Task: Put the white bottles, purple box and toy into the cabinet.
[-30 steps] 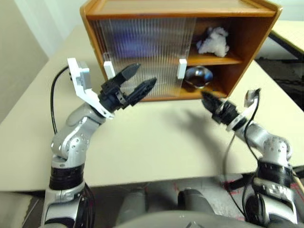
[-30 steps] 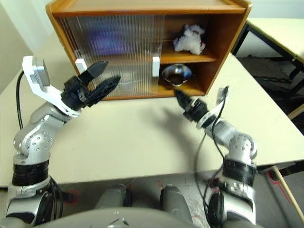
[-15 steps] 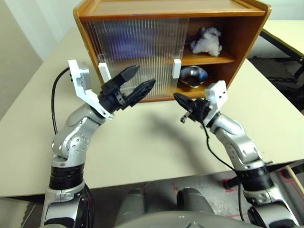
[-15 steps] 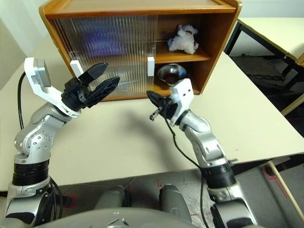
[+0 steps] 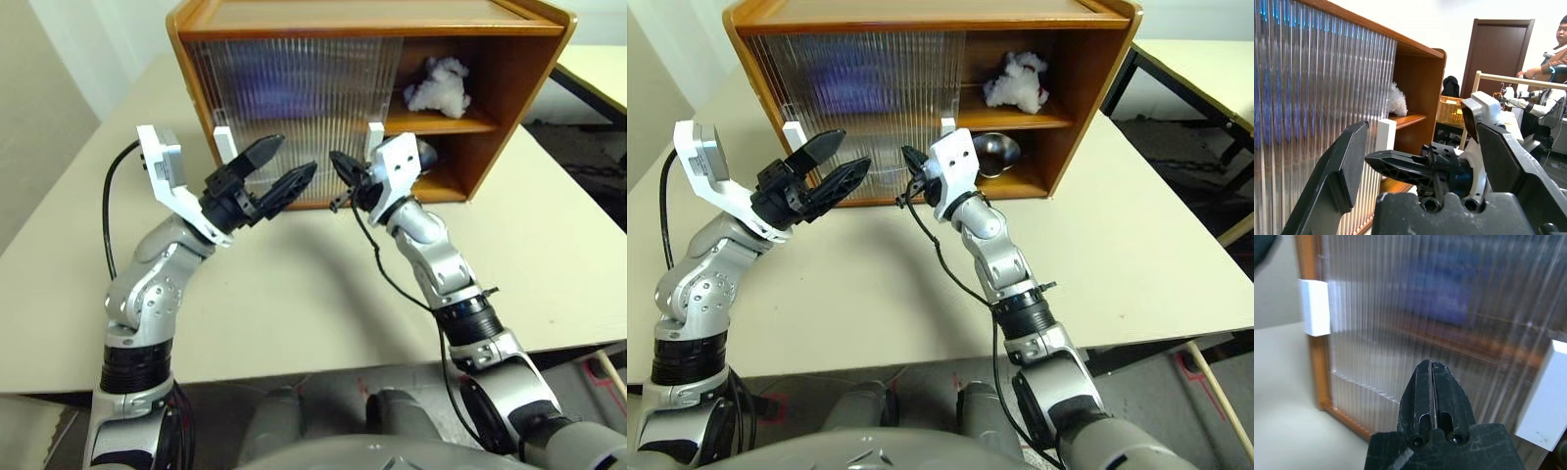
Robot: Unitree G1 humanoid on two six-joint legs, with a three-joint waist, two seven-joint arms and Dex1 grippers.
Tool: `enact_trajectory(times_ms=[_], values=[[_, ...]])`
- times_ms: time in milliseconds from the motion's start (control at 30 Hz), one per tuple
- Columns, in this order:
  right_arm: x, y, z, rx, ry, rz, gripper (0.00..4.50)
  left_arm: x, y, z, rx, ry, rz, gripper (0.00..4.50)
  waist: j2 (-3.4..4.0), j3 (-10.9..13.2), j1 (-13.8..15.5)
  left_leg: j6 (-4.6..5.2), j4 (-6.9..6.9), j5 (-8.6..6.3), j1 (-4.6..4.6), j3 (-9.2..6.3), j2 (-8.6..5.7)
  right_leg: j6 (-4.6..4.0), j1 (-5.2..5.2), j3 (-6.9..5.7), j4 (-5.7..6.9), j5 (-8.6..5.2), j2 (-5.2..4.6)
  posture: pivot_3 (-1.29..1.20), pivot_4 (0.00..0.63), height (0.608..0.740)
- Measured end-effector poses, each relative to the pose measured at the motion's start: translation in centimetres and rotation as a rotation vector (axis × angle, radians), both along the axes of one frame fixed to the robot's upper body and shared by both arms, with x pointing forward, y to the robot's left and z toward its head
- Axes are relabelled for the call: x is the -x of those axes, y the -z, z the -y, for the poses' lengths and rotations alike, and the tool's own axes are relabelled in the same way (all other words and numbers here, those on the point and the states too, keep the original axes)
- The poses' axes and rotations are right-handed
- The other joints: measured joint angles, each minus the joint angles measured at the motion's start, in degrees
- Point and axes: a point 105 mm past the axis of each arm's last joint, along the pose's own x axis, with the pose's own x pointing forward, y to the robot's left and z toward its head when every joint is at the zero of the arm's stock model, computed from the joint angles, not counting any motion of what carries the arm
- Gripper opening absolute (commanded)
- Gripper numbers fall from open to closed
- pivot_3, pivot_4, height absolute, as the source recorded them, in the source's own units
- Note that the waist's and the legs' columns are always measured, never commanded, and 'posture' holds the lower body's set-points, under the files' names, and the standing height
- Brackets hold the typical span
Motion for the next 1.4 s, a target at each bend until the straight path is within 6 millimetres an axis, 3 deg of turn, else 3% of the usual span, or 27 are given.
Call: enact_trajectory(times_ms=[300, 1033, 1400], values=[[-1.6, 0.1, 3.0, 0.012, 0.256, 0.027, 0.01, 0.1, -0.1, 0.1, 0.005, 0.002, 0.007, 4.50, 0.00, 0.0, -0.1, 0.03, -0.01, 0.03, 0.01, -0.01, 0.00, -0.05, -0.07, 0.00, 0.17, 0.00, 0.01, 0.13, 0.000, 0.740], [-2.6, 0.0, 8.0, -0.013, 0.556, 0.031, 0.01, 0.1, -0.1, 0.3, 0.010, 0.005, 0.006, 4.50, -0.01, 0.0, -0.1, 0.17, 0.03, 0.13, 0.01, 0.00, -0.03, -0.05, -0.05, 0.02, 0.17, 0.00, 0.00, 0.11, 0.000, 0.740], [-3.0, 0.2, 13.3, 0.028, 0.762, 0.039, 0.01, 0.2, 0.0, 0.6, 0.010, 0.016, 0.003, 4.50, 0.00, 0.0, -0.3, 0.20, 0.02, 0.15, 0.02, 0.01, -0.04, -0.05, -0.05, 0.07, 0.16, -0.03, 0.04, 0.10, 0.000, 0.740]])
